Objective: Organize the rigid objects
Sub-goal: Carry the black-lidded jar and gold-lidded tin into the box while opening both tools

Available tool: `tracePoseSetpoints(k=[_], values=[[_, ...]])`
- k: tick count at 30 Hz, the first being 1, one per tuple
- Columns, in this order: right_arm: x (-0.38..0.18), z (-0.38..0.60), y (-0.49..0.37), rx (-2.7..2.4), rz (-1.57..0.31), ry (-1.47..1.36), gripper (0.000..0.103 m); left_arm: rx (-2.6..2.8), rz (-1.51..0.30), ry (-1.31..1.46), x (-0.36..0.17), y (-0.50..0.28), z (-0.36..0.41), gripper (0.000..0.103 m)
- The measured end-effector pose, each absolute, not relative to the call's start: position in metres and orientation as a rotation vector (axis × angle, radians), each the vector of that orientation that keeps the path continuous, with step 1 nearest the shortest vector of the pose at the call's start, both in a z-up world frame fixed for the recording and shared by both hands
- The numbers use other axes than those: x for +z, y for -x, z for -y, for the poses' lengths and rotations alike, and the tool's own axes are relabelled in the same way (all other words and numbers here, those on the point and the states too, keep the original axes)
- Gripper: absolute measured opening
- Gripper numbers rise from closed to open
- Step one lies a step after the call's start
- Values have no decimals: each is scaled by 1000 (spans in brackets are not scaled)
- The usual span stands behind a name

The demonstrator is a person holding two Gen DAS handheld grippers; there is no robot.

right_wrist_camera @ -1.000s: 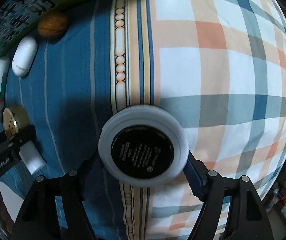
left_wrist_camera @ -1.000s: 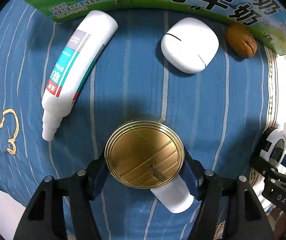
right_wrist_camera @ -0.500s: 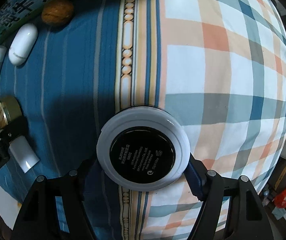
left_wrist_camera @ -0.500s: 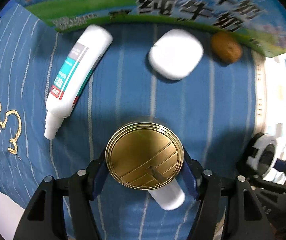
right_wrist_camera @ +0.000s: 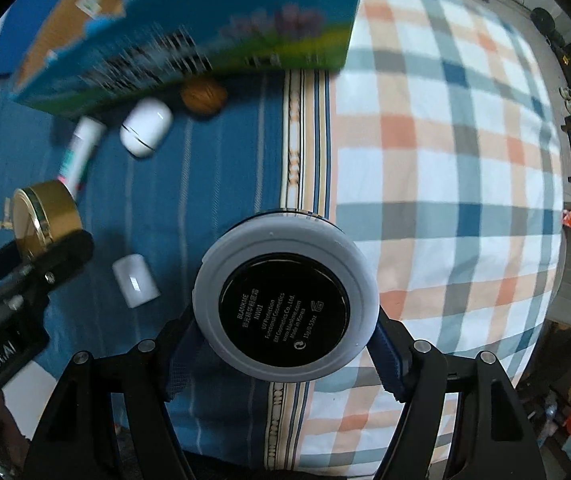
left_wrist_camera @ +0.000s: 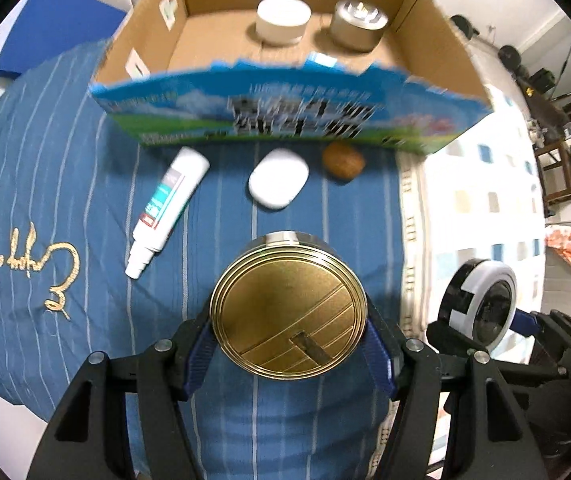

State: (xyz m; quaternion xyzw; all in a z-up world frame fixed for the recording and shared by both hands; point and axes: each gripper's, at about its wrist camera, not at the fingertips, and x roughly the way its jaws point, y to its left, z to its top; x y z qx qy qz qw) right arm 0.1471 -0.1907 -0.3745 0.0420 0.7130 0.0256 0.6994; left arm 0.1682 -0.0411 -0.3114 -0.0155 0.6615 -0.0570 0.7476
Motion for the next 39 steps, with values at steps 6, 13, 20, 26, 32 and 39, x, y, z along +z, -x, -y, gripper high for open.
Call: tracePoseSetpoints(k=[6, 13, 20, 26, 32, 39], values=[[-332, 199, -155, 98, -1497, -93, 76, -160, -1390, 49, -265, -163, 36, 62], [-285, 207, -174, 153, -1421, -101, 76, -176, -1323, 75, -237, -166, 30, 62], [-261, 201, -199, 200, -1392, -136, 76, -188, -1258, 95, -211, -192, 23, 62], [-251, 196, -241, 212, -1367, -161, 76, -177, -1232, 102, -203, -245, 7, 62], [-256, 195, -299, 176, -1361, -155, 76, -165, -1263, 97, -218, -304, -7, 62], [-310, 192, -372, 129, -1472, -158, 76, -151, -1372, 79, -263, -375, -15, 62]])
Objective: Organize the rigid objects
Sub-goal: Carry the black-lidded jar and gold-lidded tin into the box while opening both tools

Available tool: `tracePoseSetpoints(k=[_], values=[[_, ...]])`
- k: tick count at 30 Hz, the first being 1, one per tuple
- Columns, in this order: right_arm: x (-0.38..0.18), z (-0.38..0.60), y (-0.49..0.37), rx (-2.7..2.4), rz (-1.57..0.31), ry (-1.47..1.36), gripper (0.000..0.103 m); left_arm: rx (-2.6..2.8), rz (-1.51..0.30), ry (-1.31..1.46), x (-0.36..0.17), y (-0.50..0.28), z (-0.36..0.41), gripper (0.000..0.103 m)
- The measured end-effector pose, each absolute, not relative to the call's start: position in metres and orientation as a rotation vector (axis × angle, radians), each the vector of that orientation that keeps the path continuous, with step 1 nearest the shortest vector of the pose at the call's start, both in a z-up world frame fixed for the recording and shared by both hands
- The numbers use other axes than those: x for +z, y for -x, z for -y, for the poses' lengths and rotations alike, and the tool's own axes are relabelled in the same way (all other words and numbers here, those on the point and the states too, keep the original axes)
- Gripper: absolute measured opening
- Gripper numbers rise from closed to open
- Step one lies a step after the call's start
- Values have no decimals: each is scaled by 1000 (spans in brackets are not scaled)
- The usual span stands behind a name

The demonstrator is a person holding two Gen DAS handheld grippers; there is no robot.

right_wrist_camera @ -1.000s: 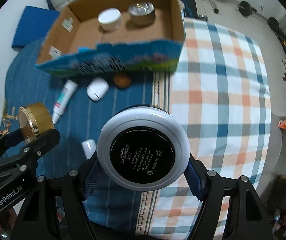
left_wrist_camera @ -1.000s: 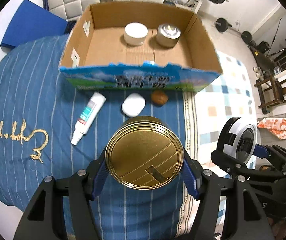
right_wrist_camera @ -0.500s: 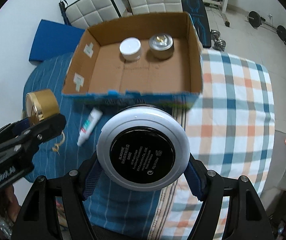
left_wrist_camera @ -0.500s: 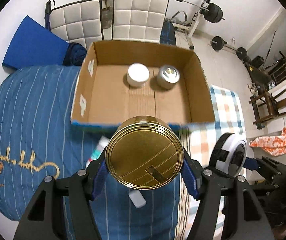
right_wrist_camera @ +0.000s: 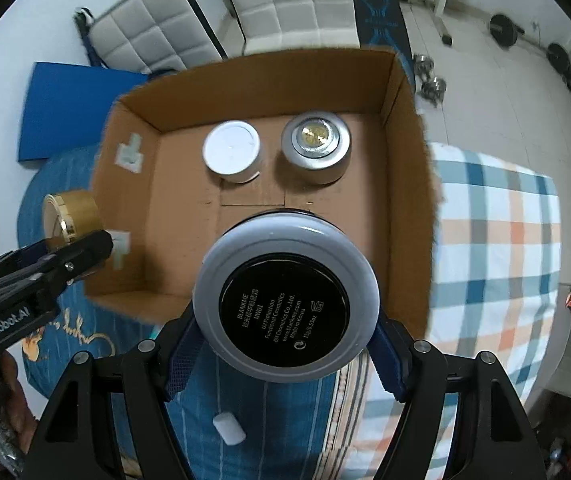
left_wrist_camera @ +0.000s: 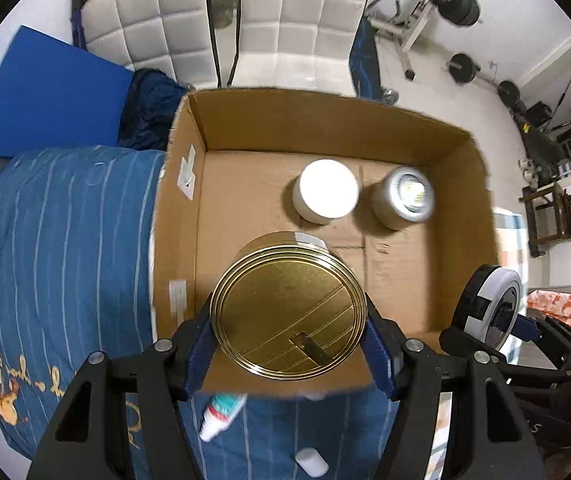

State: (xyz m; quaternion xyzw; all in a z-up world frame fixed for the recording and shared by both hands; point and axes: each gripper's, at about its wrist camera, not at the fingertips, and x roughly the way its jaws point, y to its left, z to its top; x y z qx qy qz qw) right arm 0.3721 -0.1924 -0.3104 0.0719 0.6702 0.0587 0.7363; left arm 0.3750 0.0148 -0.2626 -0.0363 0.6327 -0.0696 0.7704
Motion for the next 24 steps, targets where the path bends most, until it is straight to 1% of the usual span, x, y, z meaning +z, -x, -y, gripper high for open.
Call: tracePoseSetpoints(k=[6, 10, 16, 24], values=[[-372, 190, -419, 66, -1597, -155, 76, -121, -1505, 39, -324, -430, -15, 62], [-402, 191, -439, 26, -1659, -139, 76, -101, -1577, 42, -354, -456, -19, 62], [-431, 189, -455, -4, -1722, -117, 76, -87, -1618, -5, -378, -482, -13, 63], [-448, 182, -465, -27, -1764, -67, 76, -57, -1644, -51, -394, -502, -7, 63]])
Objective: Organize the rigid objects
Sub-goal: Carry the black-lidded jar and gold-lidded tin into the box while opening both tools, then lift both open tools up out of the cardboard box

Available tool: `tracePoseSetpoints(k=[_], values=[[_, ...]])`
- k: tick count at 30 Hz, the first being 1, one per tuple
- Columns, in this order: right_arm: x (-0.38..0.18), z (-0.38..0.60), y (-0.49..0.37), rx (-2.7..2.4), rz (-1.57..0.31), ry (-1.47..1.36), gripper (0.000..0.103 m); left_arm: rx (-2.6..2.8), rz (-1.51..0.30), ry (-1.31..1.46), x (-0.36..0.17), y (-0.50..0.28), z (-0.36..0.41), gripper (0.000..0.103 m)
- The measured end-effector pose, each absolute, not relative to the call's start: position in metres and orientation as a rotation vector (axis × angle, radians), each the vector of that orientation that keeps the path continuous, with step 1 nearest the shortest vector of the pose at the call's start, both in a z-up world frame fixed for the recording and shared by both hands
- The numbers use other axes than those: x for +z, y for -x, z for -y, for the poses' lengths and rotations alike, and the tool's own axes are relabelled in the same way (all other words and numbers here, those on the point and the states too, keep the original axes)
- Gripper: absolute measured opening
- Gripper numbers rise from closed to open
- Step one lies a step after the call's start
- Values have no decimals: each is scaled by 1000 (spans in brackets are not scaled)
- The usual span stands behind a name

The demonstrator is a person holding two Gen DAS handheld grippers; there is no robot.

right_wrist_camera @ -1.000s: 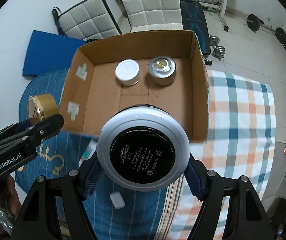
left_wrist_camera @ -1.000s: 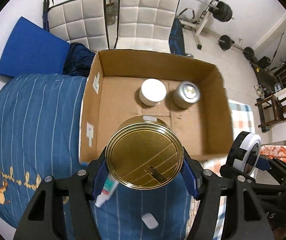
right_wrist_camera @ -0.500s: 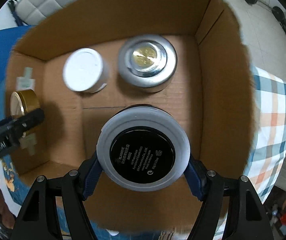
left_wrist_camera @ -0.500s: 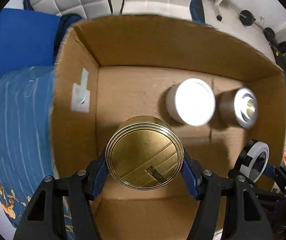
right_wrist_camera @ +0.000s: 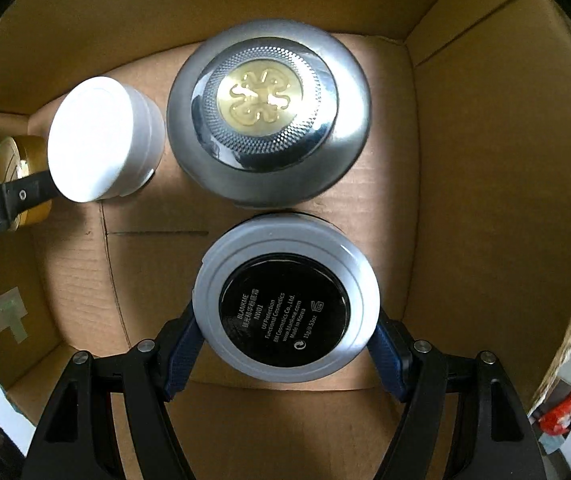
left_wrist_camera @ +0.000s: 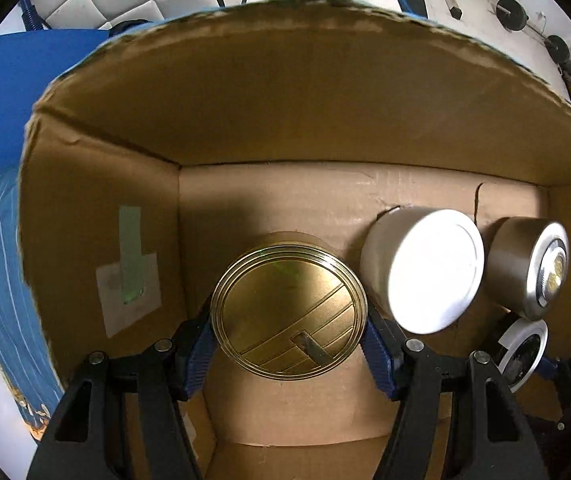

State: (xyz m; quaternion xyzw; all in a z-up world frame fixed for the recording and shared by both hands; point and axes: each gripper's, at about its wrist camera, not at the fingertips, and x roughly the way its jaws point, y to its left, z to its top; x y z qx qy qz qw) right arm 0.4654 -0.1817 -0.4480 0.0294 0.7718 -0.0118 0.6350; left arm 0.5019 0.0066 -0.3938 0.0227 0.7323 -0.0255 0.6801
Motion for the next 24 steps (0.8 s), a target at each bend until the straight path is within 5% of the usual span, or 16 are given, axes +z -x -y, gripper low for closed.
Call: tracePoseSetpoints(k=[10, 13, 17, 20, 24], values=[[-455, 177, -475, -39, -1815, -70, 78, -45, -1661, -61, -388, -491, 5, 64], [-451, 177, -478, -39, -1811, -65, 78, -47, -1652, -43, -377, -487, 4, 71], [-440, 175, -475, -14, -1796, -82, 88, -61, -1635, -32, -363, -475, 4, 89], [-430, 165, -463, 9, -1778, -87, 101, -74, -1624, -62, -352, -467, 9, 90], [-415, 160, -449, 28, -1756, -108, 103, -102, -1611, -25, -335, -450, 9, 90]])
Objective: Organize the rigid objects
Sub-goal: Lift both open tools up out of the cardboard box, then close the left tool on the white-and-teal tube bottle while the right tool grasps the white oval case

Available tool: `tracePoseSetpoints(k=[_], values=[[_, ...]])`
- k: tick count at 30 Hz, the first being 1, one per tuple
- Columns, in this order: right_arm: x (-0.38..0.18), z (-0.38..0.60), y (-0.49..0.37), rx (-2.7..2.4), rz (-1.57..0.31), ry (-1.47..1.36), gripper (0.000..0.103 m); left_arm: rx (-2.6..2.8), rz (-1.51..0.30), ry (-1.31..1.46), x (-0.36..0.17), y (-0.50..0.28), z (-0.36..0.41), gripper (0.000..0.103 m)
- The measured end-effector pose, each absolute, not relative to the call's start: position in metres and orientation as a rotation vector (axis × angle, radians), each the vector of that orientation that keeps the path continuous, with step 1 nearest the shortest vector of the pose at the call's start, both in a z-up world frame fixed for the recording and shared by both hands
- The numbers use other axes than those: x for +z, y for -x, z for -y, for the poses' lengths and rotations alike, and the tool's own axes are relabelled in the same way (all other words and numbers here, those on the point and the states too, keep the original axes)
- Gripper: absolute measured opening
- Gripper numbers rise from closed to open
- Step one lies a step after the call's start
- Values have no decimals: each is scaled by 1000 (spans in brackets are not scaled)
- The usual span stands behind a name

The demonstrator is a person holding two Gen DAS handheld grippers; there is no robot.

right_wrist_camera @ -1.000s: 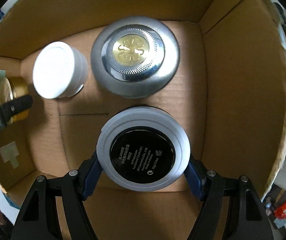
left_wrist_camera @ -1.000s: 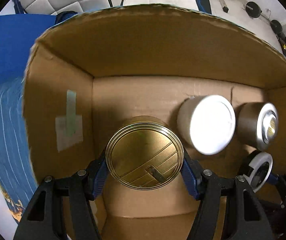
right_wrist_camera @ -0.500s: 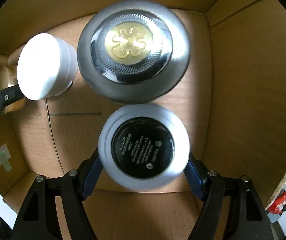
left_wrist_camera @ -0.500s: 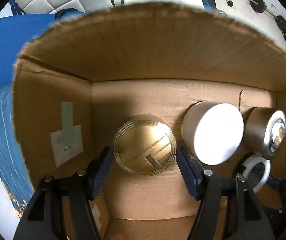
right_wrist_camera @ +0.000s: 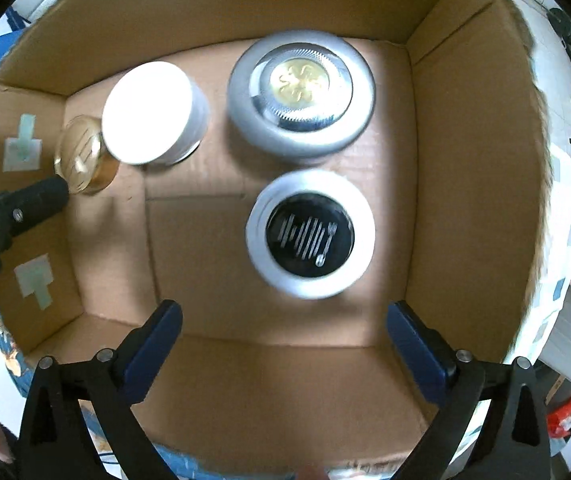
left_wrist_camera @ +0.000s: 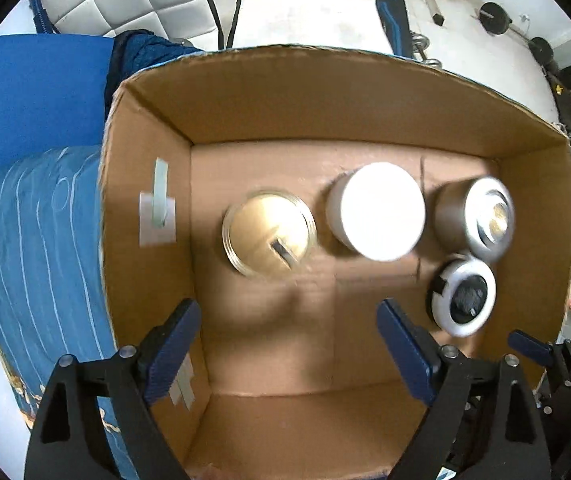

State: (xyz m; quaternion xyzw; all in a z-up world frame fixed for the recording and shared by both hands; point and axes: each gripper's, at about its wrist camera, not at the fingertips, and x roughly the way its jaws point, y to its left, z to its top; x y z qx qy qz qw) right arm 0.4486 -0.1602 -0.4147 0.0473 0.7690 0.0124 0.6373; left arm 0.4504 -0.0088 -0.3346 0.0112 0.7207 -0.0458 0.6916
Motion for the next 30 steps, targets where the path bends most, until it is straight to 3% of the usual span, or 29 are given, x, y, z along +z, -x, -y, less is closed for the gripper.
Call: tracePoseSetpoints(k=[4, 6, 20, 30], values=[[-397, 158, -436, 35, -1713, -94, 103, -119, -1563, -4, -316, -428, 10, 92], [-385, 157, -428, 28, -1676, -80, 103, -132, -1540, 5, -306, -414, 13, 101], [-309, 169, -352, 44, -1437, -52, 103, -111, -1299, 40, -232, -338, -10, 101], [-292, 169, -310, 98, -1416, -84, 103, -58, -1222, 23, -218, -284, -28, 101]])
